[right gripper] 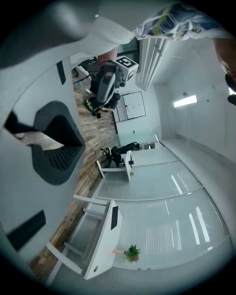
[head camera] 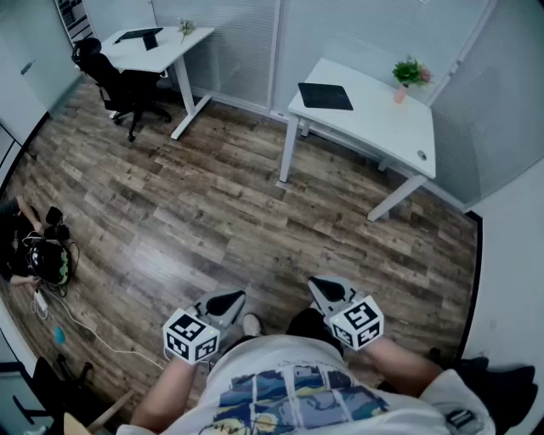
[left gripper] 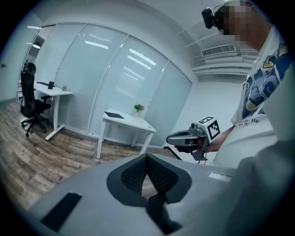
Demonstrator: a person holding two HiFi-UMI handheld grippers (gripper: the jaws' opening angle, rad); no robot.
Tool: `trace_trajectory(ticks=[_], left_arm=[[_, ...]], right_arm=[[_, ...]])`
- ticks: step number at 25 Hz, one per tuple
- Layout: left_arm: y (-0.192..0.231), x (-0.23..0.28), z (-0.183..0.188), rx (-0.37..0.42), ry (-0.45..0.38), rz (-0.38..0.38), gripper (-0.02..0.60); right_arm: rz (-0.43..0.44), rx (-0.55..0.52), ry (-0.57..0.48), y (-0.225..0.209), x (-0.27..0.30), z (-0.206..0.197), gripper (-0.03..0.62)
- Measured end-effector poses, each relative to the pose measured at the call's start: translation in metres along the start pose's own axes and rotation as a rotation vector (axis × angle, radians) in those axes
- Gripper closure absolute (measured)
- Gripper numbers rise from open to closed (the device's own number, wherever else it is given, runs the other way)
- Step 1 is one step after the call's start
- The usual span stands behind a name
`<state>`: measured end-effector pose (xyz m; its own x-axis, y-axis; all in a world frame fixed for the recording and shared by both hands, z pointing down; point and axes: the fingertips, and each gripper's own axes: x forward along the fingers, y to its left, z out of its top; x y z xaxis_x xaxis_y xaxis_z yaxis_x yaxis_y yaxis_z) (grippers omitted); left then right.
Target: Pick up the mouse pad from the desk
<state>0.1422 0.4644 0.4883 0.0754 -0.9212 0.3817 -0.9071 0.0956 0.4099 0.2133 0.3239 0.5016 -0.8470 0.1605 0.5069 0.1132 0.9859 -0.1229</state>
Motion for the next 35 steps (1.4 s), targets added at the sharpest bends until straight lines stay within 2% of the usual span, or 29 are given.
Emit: trace_trajectory(ticks=[5, 10, 12, 16, 20, 22, 25, 29, 35], left_arm=[[0.027, 0.006, 0.007, 0.027, -0.007, -0.004, 0.578], [0.044, 0.043, 0.036, 0.061, -0.002, -0.056, 0.578], [0.055, 0.06, 0.05, 0.071, 0.008, -0.059, 0.578], [0.087, 0.094, 0.081, 0.081, 0.031, -0.009, 0.578], [0.115, 0.135, 0.127, 0.119, 0.052, 0.02, 0.578], [0.126, 0.158, 0.152, 0.136, 0.052, 0.027, 0.578], [0.138, 0.196, 0.184, 0.177, 0.039, 0.036, 0.577], [0.15, 0.246, 0.208, 0.19, 0.022, 0.019, 0.577], [0.161, 0.299, 0.237, 0.165, 0.012, -0.06, 0.577]], right_arm=[[-0.029, -0.013, -0.027, 0.004, 0.019, 0.011, 0.597], [-0.049, 0.037, -0.027, -0.028, 0.039, 0.02, 0.595], [-0.038, 0.047, -0.056, -0.048, 0.053, 0.031, 0.595], [-0.059, 0.057, -0.105, -0.1, 0.08, 0.058, 0.592], [-0.066, 0.062, -0.145, -0.154, 0.106, 0.086, 0.576], [-0.074, 0.06, -0.16, -0.182, 0.115, 0.101, 0.544], [-0.095, 0.069, -0.164, -0.226, 0.121, 0.112, 0.543], [-0.133, 0.094, -0.156, -0.275, 0.122, 0.107, 0.543], [-0.187, 0.136, -0.15, -0.323, 0.119, 0.11, 0.545]])
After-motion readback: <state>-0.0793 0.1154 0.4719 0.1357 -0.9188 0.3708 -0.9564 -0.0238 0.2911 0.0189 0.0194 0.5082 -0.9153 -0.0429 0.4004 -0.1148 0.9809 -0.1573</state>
